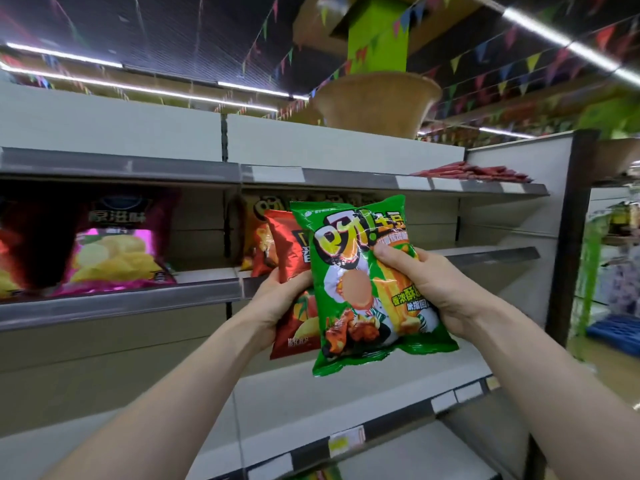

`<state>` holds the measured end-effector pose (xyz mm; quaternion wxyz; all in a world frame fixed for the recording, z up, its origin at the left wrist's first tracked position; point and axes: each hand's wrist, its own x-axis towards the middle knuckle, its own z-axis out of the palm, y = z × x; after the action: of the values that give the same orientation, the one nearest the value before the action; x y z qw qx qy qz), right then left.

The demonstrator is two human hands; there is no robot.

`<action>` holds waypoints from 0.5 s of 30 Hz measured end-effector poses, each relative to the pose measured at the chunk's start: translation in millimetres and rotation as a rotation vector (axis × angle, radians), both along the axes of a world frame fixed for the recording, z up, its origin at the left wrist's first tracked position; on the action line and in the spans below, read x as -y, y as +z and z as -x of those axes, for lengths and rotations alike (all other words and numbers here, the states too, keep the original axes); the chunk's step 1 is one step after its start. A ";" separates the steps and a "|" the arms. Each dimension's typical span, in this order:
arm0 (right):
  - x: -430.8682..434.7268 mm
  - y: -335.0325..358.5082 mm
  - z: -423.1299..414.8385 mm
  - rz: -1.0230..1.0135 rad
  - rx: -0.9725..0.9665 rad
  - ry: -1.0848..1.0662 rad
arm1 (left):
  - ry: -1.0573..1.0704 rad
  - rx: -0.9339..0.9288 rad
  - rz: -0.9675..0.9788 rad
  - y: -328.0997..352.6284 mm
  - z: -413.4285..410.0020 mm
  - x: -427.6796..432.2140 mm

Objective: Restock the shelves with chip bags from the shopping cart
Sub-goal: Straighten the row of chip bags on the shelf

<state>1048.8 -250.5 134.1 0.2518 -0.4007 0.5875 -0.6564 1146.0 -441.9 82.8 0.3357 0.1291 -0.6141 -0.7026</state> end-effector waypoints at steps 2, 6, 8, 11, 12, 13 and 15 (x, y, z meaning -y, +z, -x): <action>-12.4 0.9 25.5 -0.008 -0.022 -0.009 | 0.003 -0.012 -0.004 3.1 25.8 -14.0; -38.3 2.7 77.9 -0.007 -0.023 -0.029 | 0.009 -0.022 -0.036 4.2 79.0 -43.6; -49.2 3.7 101.4 -0.014 -0.024 -0.016 | 0.016 -0.027 -0.043 2.1 101.8 -55.6; -62.9 3.2 130.8 -0.024 -0.024 0.003 | 0.018 -0.017 -0.055 1.1 131.3 -68.8; -66.3 2.5 140.0 -0.021 -0.021 0.002 | 0.010 -0.010 -0.058 1.3 141.4 -72.3; -69.6 2.2 149.1 -0.016 -0.020 -0.001 | 0.006 -0.003 -0.059 2.0 151.5 -75.1; -73.7 2.2 169.0 -0.008 -0.008 -0.006 | 0.001 0.007 -0.065 4.6 172.3 -79.2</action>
<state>879.8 -176.9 136.3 0.2490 -0.4006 0.5924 -0.6531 973.7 -362.7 87.4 0.3296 0.1425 -0.5921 -0.7214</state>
